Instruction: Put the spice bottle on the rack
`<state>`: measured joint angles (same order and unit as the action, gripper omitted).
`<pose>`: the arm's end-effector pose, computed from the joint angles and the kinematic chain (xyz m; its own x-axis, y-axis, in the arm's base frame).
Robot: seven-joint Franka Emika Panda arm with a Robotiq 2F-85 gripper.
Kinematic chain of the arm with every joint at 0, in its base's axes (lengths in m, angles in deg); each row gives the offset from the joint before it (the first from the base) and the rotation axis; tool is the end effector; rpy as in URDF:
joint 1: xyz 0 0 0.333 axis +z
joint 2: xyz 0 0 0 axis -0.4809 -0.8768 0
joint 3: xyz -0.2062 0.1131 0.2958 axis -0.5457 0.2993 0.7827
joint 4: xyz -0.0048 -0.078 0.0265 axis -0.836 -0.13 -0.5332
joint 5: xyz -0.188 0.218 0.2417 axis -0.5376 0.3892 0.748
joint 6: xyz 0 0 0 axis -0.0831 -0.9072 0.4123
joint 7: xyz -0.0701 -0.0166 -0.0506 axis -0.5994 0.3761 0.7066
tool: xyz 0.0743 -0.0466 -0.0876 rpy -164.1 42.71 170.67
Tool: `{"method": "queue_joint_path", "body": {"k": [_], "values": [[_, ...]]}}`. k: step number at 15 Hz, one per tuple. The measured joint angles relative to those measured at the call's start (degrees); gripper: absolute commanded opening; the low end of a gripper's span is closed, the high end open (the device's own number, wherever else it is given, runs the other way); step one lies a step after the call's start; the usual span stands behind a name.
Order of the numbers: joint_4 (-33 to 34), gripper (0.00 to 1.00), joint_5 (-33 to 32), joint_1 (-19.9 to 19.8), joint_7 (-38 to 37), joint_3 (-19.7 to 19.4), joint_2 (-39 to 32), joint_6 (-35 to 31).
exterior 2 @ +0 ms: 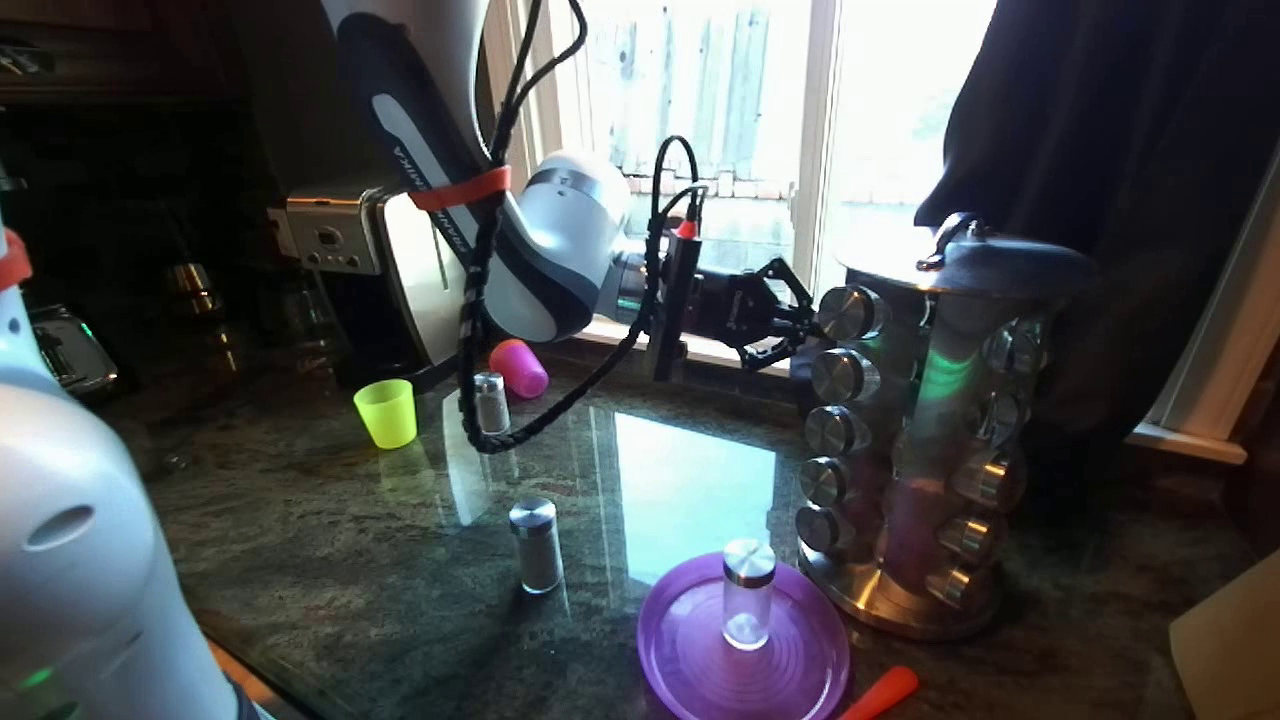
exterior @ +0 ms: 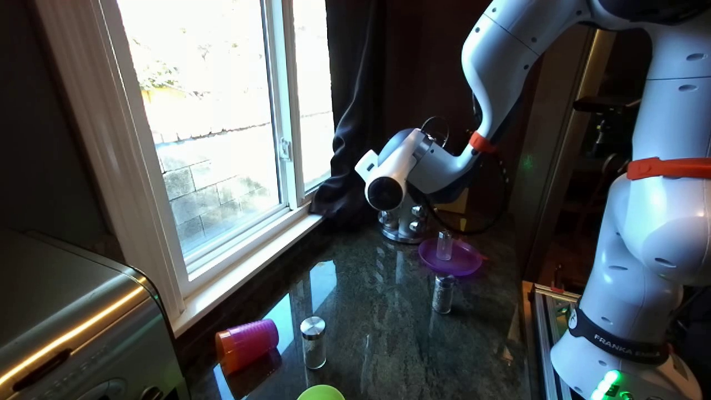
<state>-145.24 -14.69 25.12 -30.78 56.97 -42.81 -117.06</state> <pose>0.4734 -0.1248 0.3616 0.9436 0.3221 -0.0761 0.1322 -0.1563 0.9788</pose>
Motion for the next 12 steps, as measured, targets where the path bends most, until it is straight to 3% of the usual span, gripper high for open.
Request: {"method": "queue_joint_path", "body": {"k": [10,11,12], "values": [[-1.7,0.02,24.3,3.1,25.3,2.4,8.2,2.2],[-1.5,0.27,27.8,3.6,28.1,2.8,9.0,4.2],[-1.2,0.27,31.5,4.1,31.0,3.1,9.7,6.2]]}}
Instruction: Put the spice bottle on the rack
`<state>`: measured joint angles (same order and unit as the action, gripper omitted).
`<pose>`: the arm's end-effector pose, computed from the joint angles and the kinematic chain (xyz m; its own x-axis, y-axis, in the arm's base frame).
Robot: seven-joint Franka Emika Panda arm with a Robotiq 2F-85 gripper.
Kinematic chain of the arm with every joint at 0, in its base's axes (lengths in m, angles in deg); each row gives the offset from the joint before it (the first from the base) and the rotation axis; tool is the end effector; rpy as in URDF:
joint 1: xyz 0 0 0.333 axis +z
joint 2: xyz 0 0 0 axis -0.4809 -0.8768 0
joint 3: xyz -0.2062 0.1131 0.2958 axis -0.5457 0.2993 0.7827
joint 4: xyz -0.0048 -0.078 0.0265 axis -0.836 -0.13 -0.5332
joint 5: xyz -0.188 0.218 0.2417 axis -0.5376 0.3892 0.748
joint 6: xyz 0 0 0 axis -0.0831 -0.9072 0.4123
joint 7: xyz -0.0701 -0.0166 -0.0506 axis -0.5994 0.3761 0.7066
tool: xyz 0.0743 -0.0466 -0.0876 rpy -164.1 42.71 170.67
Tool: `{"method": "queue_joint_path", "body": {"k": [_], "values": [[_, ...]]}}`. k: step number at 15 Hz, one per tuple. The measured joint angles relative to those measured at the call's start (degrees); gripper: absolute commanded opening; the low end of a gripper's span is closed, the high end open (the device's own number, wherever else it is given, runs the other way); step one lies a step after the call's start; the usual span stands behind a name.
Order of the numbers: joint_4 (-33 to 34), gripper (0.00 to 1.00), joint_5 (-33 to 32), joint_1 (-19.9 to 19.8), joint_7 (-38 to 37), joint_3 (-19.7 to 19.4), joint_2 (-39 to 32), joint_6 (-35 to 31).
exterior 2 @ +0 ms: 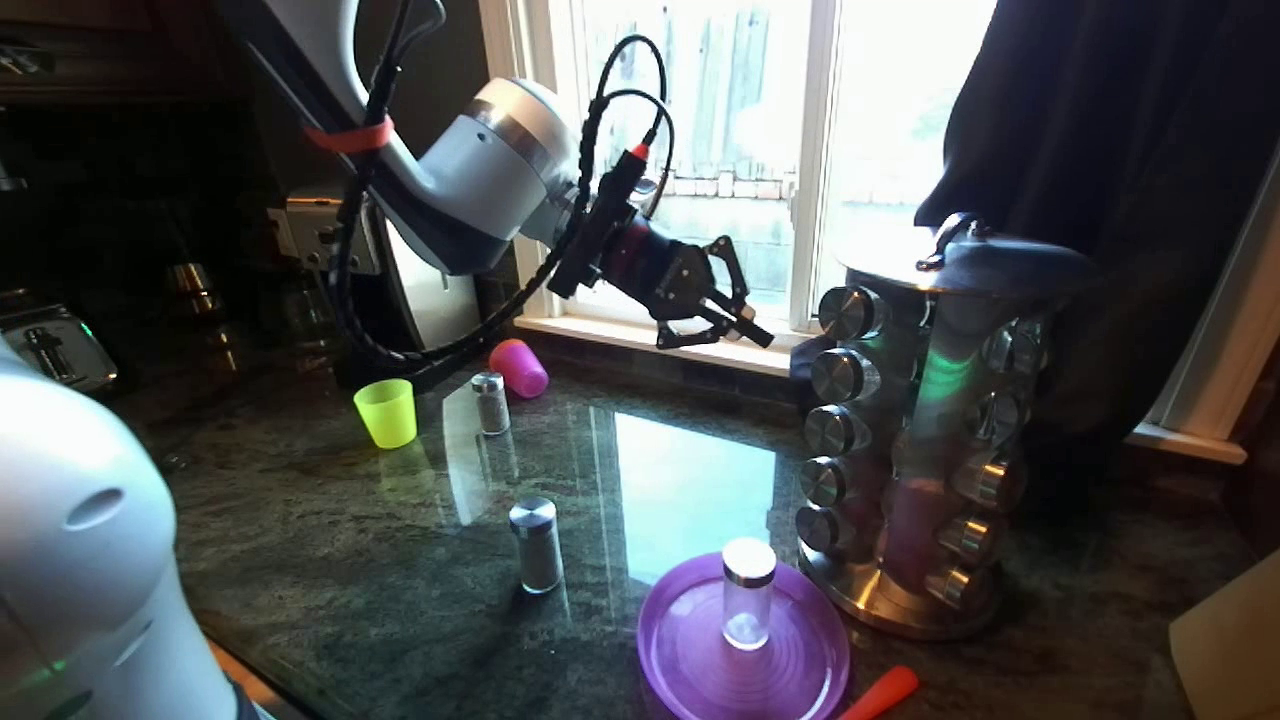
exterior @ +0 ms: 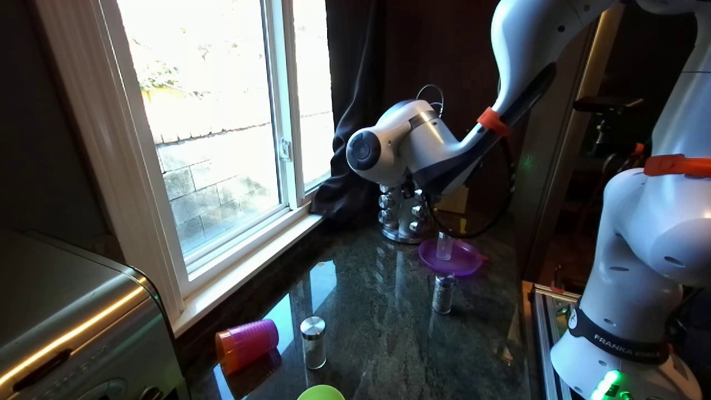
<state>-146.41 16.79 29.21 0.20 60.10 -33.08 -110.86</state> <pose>0.4275 -0.0766 0.4074 0.9118 0.1767 -0.3708 0.4107 -0.3769 0.8302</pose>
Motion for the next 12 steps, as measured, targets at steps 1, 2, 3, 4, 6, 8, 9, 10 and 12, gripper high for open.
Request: {"method": "queue_joint_path", "body": {"k": [1,2,3,4,6,8,9,10,12], "values": [[0.5,0.30,4.0,0.5,3.3,0.2,0.8,1.4],[1.3,0.37,8.0,0.9,6.5,0.3,1.6,2.1],[2.2,0.44,11.6,1.1,9.5,0.3,2.4,2.5],[3.2,0.52,15.3,1.2,12.6,0.3,3.2,2.8],[5.7,0.68,22.3,1.2,17.7,0.0,4.7,3.0],[8.0,0.81,28.8,1.0,21.4,-0.9,6.1,3.0],[9.1,0.90,31.9,1.0,23.2,-1.5,6.8,3.0],[10.2,0.97,34.8,0.7,24.6,-2.2,7.3,3.2],[12.2,1.00,40.2,-0.1,27.2,-3.7,7.9,3.7]]}}
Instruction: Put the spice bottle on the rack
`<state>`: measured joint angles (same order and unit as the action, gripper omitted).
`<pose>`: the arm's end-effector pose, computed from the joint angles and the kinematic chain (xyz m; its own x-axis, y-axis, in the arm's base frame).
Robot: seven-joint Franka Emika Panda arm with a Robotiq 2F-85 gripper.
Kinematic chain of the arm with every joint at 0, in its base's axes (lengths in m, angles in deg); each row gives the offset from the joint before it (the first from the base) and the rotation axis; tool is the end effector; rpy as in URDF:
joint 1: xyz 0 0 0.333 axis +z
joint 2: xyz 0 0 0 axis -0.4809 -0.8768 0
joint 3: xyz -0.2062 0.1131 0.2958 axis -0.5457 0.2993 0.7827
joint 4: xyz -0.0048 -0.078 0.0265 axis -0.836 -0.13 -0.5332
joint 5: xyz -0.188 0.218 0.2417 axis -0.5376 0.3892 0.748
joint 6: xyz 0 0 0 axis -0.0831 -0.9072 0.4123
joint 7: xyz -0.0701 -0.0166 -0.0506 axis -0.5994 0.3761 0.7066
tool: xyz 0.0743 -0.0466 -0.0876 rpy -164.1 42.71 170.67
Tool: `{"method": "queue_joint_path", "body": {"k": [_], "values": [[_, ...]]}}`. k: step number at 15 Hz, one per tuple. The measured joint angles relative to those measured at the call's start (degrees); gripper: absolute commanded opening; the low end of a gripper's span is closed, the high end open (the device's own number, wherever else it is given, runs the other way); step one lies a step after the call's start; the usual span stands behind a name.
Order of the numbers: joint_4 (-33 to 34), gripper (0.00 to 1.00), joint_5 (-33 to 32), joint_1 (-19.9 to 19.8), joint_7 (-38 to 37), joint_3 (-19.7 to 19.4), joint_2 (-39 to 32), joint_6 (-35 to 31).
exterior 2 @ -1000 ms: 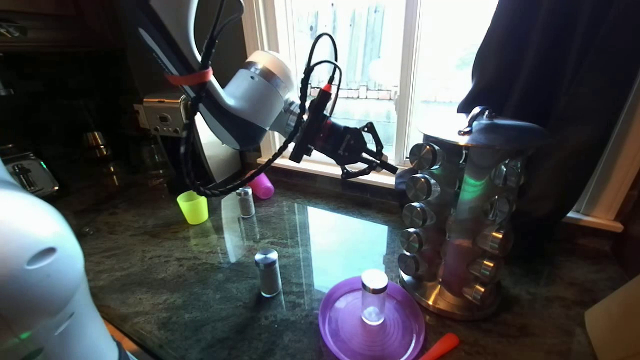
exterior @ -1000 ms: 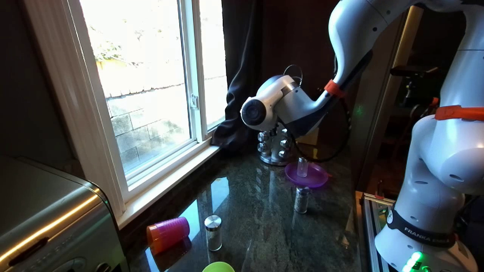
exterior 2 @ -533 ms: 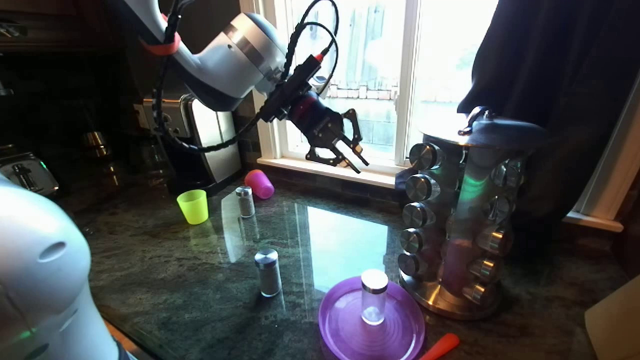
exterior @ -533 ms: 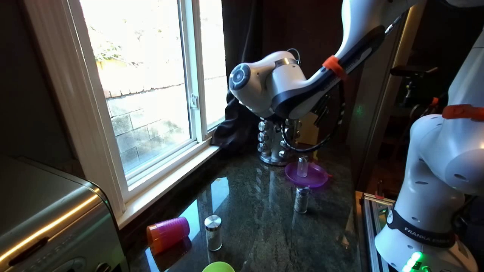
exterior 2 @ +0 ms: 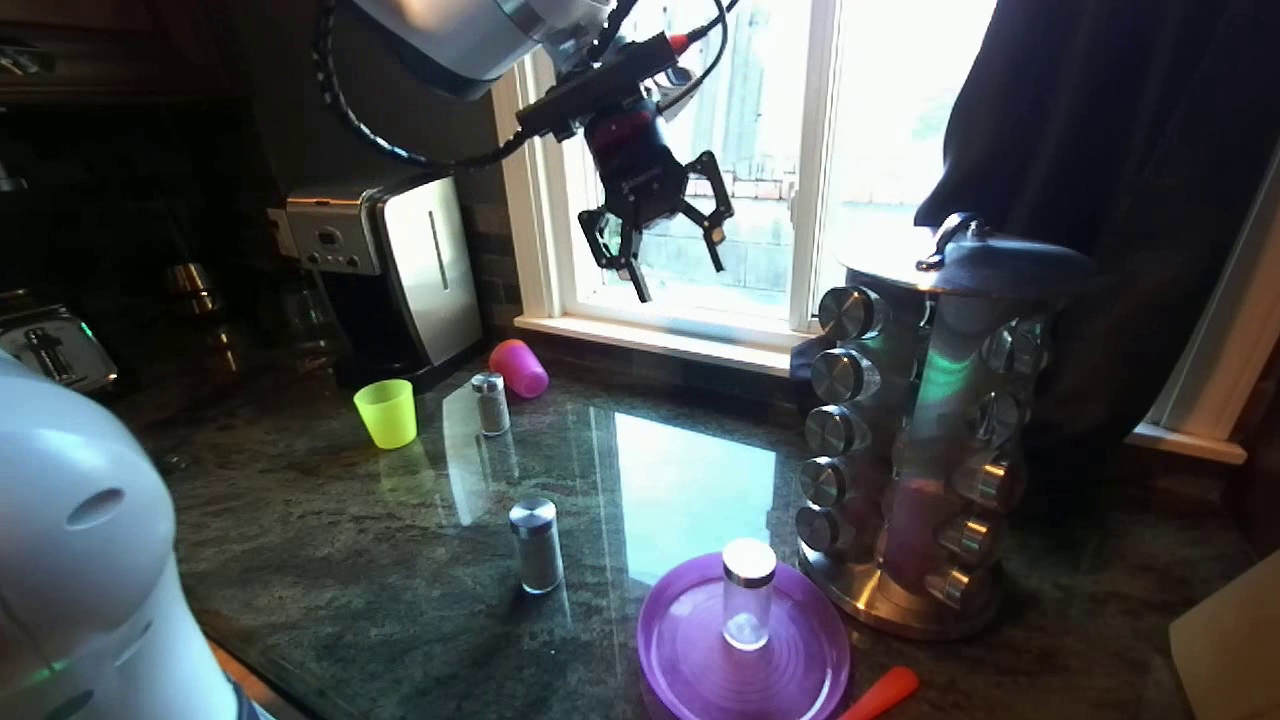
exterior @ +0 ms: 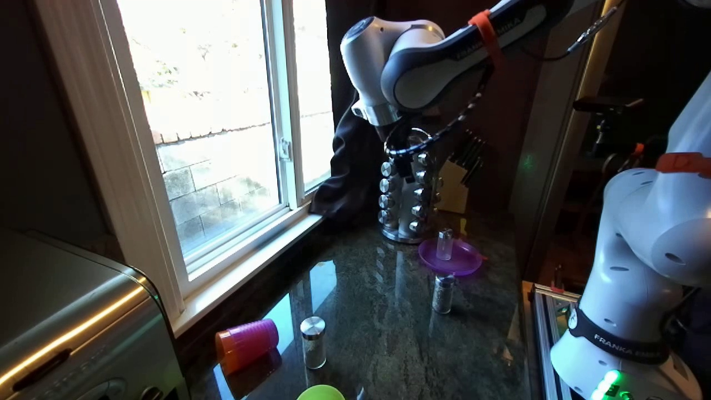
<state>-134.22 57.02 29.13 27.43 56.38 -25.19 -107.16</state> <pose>0.4231 -0.0697 0.5096 0.9284 0.2067 -0.3086 0.3276 -0.8474 0.4178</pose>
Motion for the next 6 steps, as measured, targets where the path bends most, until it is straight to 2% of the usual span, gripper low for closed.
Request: {"method": "queue_joint_path", "body": {"k": [1,2,6], "values": [[1.1,0.94,2.7,-0.6,1.5,-1.0,0.1,0.3],[2.0,1.00,5.1,-1.2,3.0,-2.0,0.1,0.6],[3.4,1.00,8.1,-2.3,5.6,-3.6,0.0,0.8]]}}
